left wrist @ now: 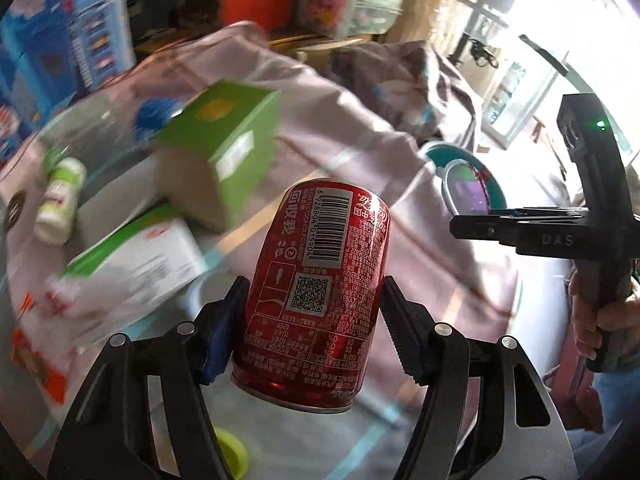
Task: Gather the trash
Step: 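Carry the can and lid over the teal bucket and release both inside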
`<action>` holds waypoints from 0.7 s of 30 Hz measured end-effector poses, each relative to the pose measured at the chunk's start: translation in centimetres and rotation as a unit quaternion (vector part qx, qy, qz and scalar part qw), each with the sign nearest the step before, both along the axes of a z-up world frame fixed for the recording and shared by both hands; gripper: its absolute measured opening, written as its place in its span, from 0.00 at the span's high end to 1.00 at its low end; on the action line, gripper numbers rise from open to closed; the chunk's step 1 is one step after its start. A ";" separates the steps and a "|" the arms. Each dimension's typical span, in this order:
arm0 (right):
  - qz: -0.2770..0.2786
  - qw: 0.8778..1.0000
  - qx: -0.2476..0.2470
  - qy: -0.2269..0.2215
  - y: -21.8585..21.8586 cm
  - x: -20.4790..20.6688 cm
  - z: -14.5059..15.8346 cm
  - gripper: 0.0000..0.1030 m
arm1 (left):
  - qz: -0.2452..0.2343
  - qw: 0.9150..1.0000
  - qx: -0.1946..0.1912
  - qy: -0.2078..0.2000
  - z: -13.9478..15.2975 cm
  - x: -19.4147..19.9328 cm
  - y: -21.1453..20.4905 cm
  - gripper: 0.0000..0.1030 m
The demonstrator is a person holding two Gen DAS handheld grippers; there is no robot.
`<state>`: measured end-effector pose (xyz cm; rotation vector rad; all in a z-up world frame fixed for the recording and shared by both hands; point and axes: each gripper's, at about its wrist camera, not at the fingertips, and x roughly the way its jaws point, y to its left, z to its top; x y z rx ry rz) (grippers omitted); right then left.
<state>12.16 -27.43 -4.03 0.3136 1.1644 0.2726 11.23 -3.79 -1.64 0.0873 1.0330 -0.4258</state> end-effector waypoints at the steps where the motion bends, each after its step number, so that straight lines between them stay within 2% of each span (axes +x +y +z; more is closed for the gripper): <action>1: -0.007 1.000 0.001 -0.002 -1.0 0.0 0.1 0.62 | -0.005 1.000 -0.001 -0.001 0.1 0.2 -0.9 0.35; 10: -0.088 0.996 0.002 -0.032 -11.6 -0.7 1.4 0.62 | -0.075 0.997 0.003 -0.004 0.6 2.6 -12.4 0.35; 21: -0.141 0.990 0.012 -0.010 -19.1 -1.1 -1.1 0.62 | -0.133 0.991 0.026 0.021 -1.5 4.7 -21.5 0.35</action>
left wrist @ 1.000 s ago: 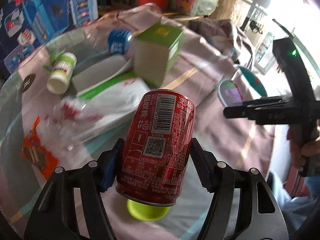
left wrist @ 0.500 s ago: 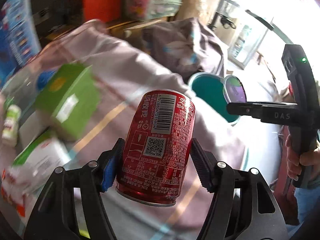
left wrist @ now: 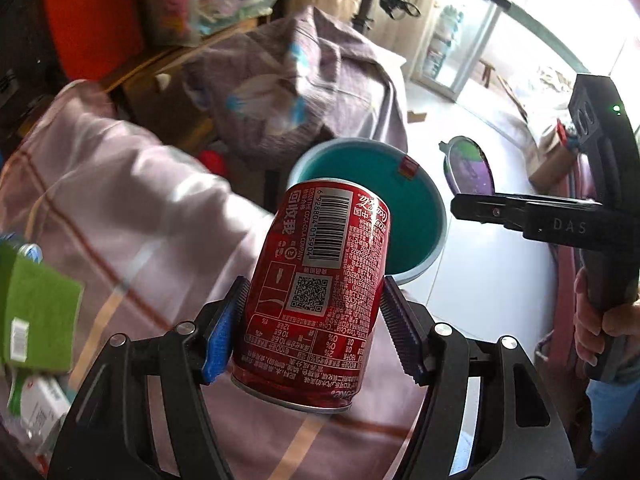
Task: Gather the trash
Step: 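Carry the can and lid over the teal bucket and release both inside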
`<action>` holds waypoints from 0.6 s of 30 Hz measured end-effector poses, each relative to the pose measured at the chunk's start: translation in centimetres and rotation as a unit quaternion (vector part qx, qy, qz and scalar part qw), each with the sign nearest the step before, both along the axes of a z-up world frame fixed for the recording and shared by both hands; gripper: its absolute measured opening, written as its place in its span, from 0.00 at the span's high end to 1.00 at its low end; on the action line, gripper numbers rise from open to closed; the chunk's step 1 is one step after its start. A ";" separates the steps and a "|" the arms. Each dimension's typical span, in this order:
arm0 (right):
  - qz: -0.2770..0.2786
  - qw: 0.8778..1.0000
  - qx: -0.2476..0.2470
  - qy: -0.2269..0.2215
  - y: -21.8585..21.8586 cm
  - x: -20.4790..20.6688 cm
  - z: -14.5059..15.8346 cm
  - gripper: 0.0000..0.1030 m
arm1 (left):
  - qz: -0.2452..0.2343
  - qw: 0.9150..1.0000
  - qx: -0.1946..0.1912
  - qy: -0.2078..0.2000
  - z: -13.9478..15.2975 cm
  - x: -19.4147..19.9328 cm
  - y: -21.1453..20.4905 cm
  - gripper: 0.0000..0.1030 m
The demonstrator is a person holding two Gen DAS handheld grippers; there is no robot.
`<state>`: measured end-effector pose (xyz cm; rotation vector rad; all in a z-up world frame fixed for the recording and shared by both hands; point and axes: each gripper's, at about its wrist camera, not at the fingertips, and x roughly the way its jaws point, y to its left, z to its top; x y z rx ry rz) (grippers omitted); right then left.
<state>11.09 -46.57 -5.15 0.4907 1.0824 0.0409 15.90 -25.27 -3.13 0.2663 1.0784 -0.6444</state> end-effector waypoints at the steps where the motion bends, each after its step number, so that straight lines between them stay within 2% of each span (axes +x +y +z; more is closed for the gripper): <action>1: -0.004 1.000 0.000 0.004 -0.4 0.0 -0.3 0.62 | -0.005 1.000 0.003 0.003 -0.4 0.4 -0.8 0.35; 12: -0.036 0.998 0.009 0.045 -4.0 1.3 -3.8 0.62 | -0.045 0.997 0.027 0.057 -5.6 3.9 -7.1 0.35; 18: -0.039 0.998 0.008 0.054 -4.5 2.0 -4.5 0.62 | -0.044 0.996 0.030 0.071 -6.8 4.6 -7.7 0.32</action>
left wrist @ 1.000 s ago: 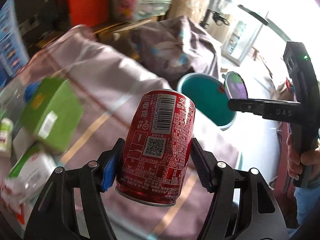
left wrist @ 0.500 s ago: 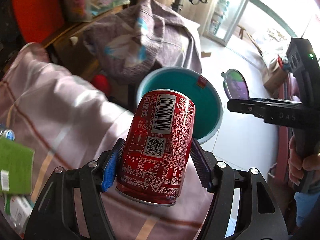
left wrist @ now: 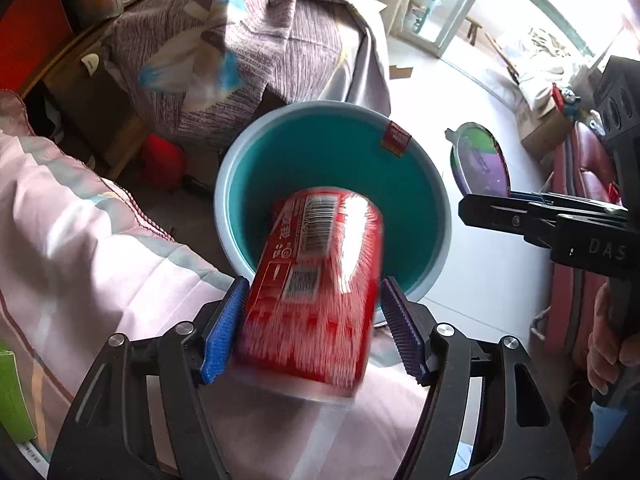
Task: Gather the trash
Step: 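Carry the can and lid over the teal bucket and release both inside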
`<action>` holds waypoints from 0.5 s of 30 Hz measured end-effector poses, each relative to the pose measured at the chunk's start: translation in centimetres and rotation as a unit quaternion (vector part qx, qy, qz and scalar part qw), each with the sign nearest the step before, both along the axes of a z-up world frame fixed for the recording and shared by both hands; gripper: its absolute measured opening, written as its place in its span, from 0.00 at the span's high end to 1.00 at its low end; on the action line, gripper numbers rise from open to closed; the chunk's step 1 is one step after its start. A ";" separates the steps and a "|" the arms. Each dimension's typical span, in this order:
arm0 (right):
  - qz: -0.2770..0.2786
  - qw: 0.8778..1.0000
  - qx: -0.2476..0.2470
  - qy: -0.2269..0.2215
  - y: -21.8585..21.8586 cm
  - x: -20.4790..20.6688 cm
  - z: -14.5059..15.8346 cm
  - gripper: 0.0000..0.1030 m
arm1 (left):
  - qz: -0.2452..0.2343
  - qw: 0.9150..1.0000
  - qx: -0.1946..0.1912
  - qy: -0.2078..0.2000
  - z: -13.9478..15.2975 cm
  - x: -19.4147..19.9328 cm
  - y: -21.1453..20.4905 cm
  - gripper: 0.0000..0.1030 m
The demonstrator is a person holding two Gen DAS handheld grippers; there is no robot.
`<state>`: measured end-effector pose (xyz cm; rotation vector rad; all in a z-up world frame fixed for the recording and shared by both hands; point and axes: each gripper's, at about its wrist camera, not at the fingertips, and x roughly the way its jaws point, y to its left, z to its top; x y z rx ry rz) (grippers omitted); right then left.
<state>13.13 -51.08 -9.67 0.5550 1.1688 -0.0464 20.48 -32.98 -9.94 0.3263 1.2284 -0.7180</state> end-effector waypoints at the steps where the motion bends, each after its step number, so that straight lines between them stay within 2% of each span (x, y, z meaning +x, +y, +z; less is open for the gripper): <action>1: 0.001 1.000 0.000 0.002 0.0 0.1 -0.1 0.62 | 0.001 1.000 0.000 0.000 0.0 0.1 0.0 0.31; 15: 0.010 1.000 -0.004 0.017 0.9 0.8 -1.0 0.61 | 0.011 1.000 -0.015 0.001 0.1 -0.6 1.5 0.24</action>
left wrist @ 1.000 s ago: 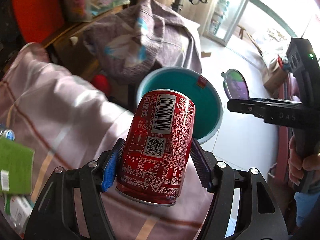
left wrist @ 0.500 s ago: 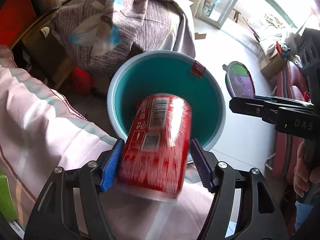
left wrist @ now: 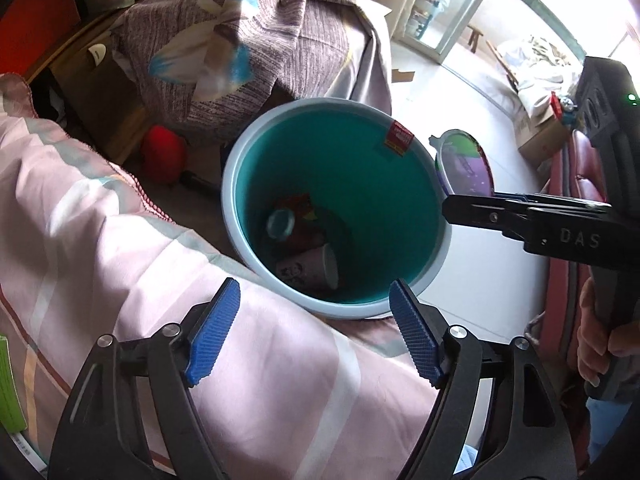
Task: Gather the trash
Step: 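Carry the can and lid over the teal bucket and release both inside, then return to the table, grasp the green round lid with the left tool while the right grasps another clear lid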
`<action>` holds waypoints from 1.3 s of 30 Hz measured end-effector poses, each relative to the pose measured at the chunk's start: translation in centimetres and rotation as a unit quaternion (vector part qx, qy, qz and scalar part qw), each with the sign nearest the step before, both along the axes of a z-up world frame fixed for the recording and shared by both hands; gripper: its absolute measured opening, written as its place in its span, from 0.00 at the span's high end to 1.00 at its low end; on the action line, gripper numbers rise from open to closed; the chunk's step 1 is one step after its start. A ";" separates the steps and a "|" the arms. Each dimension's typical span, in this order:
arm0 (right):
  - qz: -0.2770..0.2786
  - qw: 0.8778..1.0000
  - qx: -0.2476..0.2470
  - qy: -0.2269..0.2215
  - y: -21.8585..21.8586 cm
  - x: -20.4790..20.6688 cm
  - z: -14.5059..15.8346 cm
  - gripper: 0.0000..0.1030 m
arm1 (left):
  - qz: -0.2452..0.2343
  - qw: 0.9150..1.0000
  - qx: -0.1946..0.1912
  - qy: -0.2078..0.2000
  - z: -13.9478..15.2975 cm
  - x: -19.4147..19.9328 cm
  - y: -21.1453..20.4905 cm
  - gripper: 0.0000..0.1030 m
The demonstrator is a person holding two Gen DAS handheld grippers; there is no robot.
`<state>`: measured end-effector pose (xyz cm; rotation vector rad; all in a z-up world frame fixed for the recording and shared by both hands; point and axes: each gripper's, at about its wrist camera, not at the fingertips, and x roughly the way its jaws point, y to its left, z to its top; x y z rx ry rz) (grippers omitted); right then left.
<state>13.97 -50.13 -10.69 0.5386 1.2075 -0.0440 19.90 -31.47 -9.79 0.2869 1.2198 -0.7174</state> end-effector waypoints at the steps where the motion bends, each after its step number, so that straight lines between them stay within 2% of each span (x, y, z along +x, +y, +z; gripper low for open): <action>1: 0.001 1.000 0.002 0.002 0.1 0.1 0.0 0.60 | 0.001 1.000 -0.001 -0.001 0.1 -0.1 0.2 0.23; 2: 0.000 1.000 0.003 0.003 0.1 0.2 -0.1 0.60 | 0.004 1.000 -0.002 -0.003 0.1 -0.1 0.4 0.18; 3: 0.000 1.000 0.008 0.005 0.2 0.3 -0.1 0.49 | 0.007 1.000 -0.004 -0.006 0.2 -0.2 0.6 0.15; 4: -0.003 1.000 0.010 0.007 0.2 0.3 -0.1 0.33 | 0.010 1.000 -0.008 -0.010 0.4 -0.2 0.8 0.11; 5: -0.006 1.000 0.004 0.005 0.2 0.3 0.0 0.30 | 0.012 1.000 -0.012 -0.012 0.5 -0.2 1.0 0.11; 20: -0.022 0.999 -0.004 0.037 1.6 0.1 -0.3 0.23 | 0.030 0.999 -0.037 -0.012 1.6 -0.9 3.9 0.08; 25: -0.014 0.999 -0.011 0.033 2.8 -0.1 0.7 0.23 | 0.042 0.998 -0.044 -0.015 2.1 -1.3 5.4 0.08; 31: 0.007 1.000 -0.021 0.020 5.4 -0.6 2.5 0.22 | 0.068 0.996 -0.052 -0.024 3.2 -2.5 8.9 0.08; 39: 0.059 0.998 -0.028 0.009 11.7 -1.1 4.2 0.22 | 0.120 0.990 -0.054 -0.051 5.3 -5.3 16.7 0.08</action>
